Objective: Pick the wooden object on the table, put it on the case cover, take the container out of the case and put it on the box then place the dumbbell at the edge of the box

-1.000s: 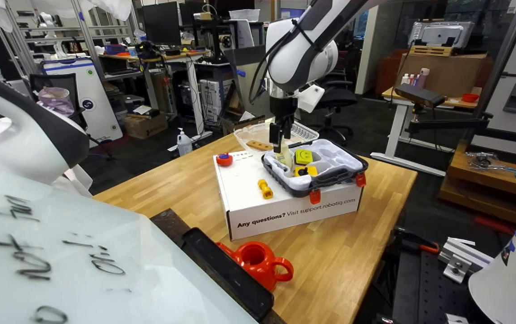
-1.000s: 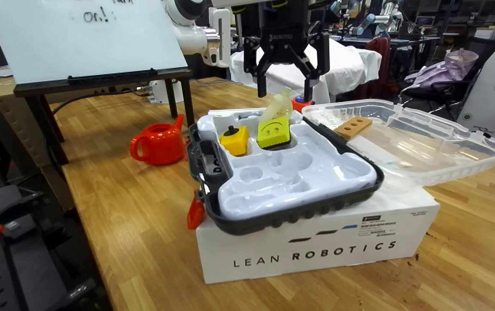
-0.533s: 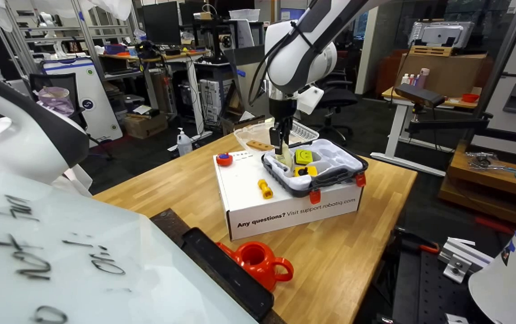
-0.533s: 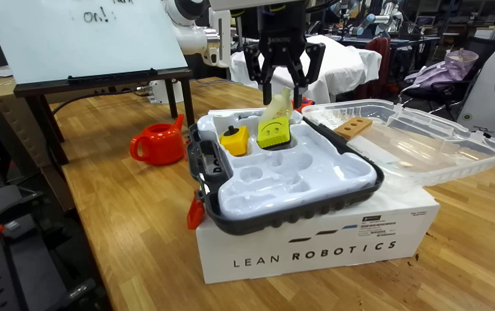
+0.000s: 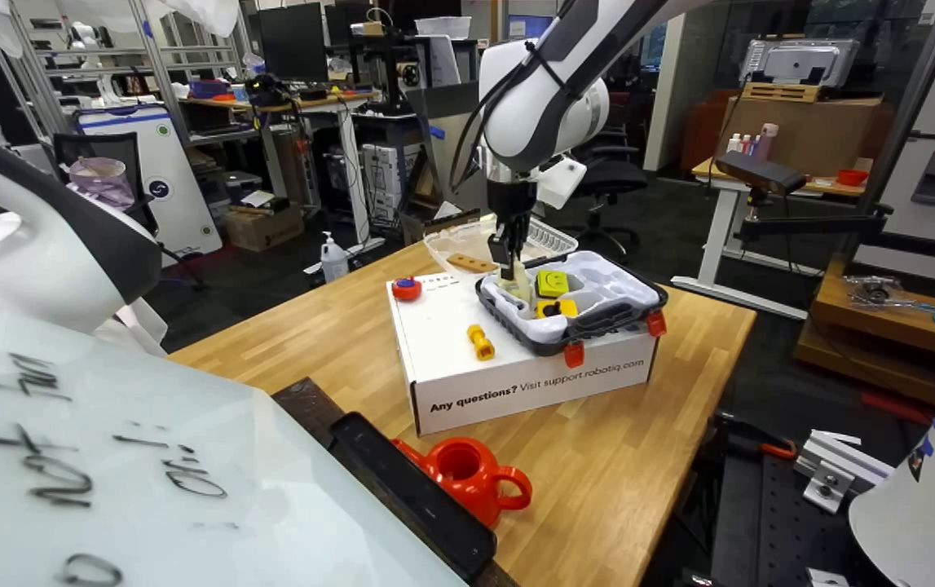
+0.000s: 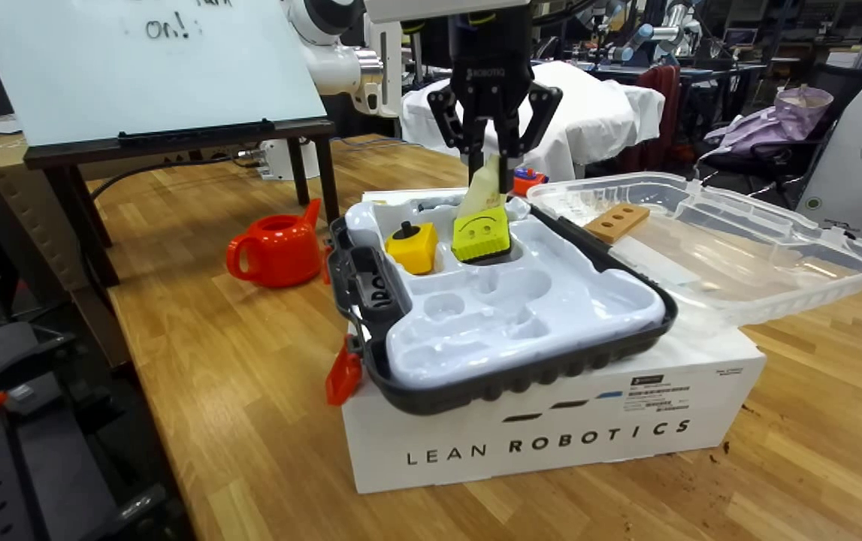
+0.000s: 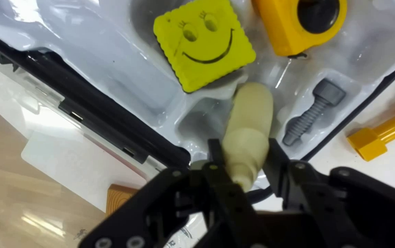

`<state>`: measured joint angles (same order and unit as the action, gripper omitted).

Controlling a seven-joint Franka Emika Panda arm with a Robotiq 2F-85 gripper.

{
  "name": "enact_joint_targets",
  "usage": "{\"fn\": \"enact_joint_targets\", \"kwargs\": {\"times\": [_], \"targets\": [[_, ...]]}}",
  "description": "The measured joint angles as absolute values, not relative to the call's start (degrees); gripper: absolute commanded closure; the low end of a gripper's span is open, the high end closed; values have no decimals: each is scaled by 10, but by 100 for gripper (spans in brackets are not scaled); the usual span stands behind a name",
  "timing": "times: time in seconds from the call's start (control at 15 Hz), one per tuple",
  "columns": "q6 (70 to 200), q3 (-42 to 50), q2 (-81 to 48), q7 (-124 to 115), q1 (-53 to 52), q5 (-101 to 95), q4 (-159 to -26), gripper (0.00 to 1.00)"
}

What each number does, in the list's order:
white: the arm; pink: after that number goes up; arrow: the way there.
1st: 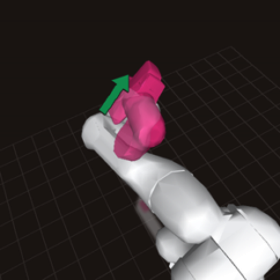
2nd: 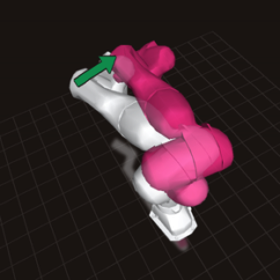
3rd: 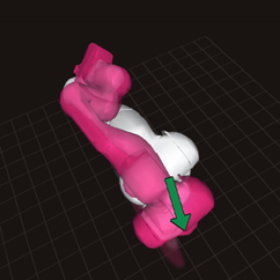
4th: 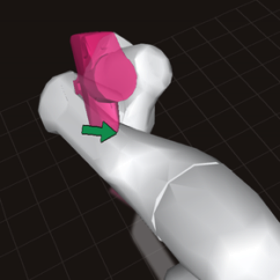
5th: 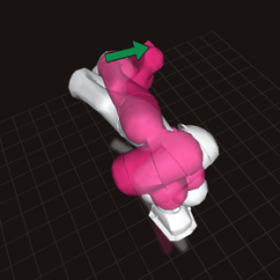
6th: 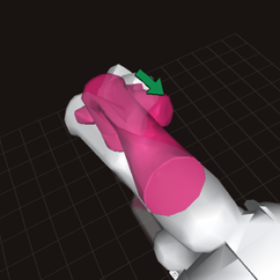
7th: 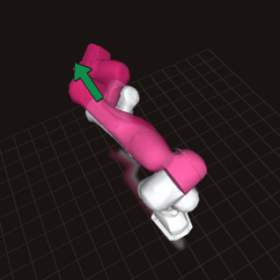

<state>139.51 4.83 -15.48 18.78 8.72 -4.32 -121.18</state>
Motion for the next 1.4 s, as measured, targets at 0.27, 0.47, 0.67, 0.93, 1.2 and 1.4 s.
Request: {"fn": "enact_joint_targets", "kwargs": {"times": [0.27,0.47,0.67,0.93,1.2,1.4], "targets": [[1395,48,-152,188,87,-42,-1208,92],[1395,43,-136,189,86,-39,-1205,92],[1396,31,-105,192,84,-33,-1205,92],[1396,21,-82,202,73,-19,-1206,92],[1403,6,-88,229,61,15,-1208,92],[1441,-11,-108,263,54,47,-1204,91]]}}
